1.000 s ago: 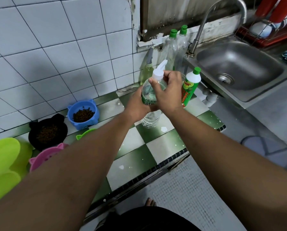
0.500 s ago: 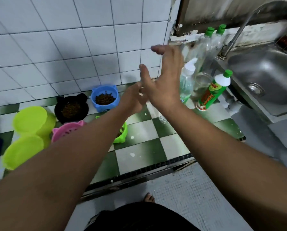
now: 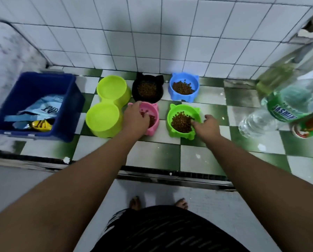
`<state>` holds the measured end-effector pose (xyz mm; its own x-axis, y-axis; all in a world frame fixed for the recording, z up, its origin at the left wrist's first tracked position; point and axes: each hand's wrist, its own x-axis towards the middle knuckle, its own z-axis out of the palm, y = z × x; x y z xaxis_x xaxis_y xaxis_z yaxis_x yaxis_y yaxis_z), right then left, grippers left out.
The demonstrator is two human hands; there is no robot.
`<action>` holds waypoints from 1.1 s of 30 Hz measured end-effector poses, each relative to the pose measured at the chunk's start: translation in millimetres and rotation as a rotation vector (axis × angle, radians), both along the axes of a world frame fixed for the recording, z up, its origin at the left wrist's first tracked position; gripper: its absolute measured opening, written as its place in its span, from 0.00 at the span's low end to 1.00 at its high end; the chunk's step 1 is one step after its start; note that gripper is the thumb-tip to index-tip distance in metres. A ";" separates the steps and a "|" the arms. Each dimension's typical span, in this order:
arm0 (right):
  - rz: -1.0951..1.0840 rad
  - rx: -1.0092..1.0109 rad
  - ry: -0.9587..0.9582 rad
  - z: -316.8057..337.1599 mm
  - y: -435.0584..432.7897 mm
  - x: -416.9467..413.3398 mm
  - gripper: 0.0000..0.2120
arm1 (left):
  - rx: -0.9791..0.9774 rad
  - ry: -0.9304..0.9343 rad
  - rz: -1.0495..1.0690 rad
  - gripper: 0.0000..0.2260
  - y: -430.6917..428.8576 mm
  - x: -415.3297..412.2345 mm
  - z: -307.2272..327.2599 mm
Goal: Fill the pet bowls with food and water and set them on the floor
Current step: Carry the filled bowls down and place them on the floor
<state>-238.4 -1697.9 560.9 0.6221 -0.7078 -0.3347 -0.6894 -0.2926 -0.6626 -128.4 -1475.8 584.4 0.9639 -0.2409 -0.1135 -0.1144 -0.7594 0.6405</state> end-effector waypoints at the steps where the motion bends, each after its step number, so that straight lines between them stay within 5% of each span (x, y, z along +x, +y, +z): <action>1: -0.022 0.015 0.039 -7.1 0.5 0.1 0.36 | 0.031 0.020 0.010 0.24 5.1 -1.5 -4.2; 8: -0.062 0.023 0.136 -22.7 9.8 0.6 0.23 | 0.105 0.095 0.086 0.31 17.4 -9.3 -24.5; 11: -0.085 0.035 0.093 -24.8 11.9 1.0 0.23 | 0.083 0.140 0.163 0.31 14.5 -8.2 -26.8; 16: -0.140 0.066 0.004 -14.0 16.5 -3.8 0.09 | 0.014 0.148 0.175 0.28 11.9 -8.0 -34.1; 26: -0.252 0.216 -0.113 -4.9 21.2 -10.5 0.10 | -0.173 0.257 0.283 0.22 13.2 -8.1 -45.0; 33: -0.260 0.387 -0.166 1.1 18.8 -24.7 0.30 | -0.371 0.335 0.234 0.23 16.8 -4.7 -43.0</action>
